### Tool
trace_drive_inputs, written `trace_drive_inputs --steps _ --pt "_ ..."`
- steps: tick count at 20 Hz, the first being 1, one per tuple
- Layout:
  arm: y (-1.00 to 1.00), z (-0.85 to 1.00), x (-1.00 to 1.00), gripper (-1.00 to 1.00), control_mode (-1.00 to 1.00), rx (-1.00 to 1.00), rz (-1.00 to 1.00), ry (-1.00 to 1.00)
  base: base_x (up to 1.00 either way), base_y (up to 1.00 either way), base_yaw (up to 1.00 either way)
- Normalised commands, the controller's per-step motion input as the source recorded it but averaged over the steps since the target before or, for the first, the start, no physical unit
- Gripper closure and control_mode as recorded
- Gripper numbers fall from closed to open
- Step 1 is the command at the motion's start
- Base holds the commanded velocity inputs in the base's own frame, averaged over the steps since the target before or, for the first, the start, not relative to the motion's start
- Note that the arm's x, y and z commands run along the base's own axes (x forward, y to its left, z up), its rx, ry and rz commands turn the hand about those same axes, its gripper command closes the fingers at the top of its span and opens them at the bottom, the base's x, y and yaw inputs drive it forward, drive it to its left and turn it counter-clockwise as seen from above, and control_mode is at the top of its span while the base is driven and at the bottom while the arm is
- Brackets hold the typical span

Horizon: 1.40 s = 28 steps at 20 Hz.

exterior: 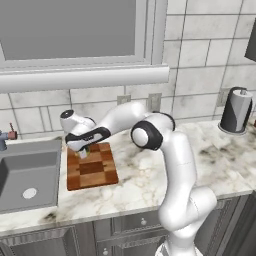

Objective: Pick up the sponge from the counter and clean the cutting board by briefly scrubbing or pressing down on the cutting board. Once finished, release the sponge.

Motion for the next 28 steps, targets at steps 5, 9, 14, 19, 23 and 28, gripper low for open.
trace_drive_inputs --steps 5,9,14,19,23,28 --pt "0.29 -0.07 -0.32 1.0 -1.0 0.0 0.08 0.05 0.0 0.0 0.0" --pt "0.06 -0.12 -0.56 1.0 -1.0 0.0 0.07 0.01 0.0 0.0 0.0" --pt "0.0 -0.09 -0.68 1.0 -1.0 0.0 0.04 0.0 0.0 0.0 0.0" --pt "0.0 -0.09 -0.69 1.0 -1.0 0.0 0.03 0.0 0.0 0.0 0.0" --pt "0.0 -0.1 -0.71 1.0 -1.0 0.0 0.03 0.0 0.0 0.0 0.0" --pt "0.0 -0.12 -0.7 1.0 -1.0 0.0 0.04 0.0 0.0 0.0 0.0"
